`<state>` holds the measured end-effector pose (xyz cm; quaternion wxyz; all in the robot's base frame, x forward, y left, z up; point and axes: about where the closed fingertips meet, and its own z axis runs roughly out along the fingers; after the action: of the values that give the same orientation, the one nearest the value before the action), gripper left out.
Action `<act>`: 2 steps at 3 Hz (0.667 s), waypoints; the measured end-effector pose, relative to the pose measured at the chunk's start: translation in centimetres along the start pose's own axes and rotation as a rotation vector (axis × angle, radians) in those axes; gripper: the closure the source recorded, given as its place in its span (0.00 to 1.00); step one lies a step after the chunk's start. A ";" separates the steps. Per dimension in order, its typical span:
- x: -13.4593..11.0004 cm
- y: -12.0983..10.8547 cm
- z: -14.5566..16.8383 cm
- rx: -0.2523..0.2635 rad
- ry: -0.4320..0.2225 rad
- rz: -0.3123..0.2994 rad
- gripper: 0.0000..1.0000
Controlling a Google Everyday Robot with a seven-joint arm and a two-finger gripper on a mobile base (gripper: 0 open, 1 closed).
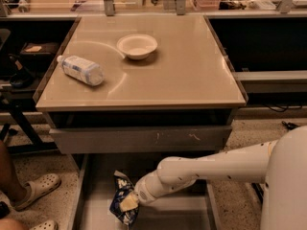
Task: Place blue chip bag into middle drawer
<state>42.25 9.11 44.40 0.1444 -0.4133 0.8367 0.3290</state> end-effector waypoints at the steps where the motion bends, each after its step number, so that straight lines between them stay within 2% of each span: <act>1: 0.1 0.0 0.1 -0.001 -0.001 0.002 0.82; 2: 0.1 0.0 0.1 -0.001 -0.001 0.002 0.59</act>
Offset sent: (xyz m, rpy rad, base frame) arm -0.0003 0.0005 -0.0013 0.0013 0.0015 -0.0012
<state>42.21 9.17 44.27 0.1442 -0.4125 0.8368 0.3298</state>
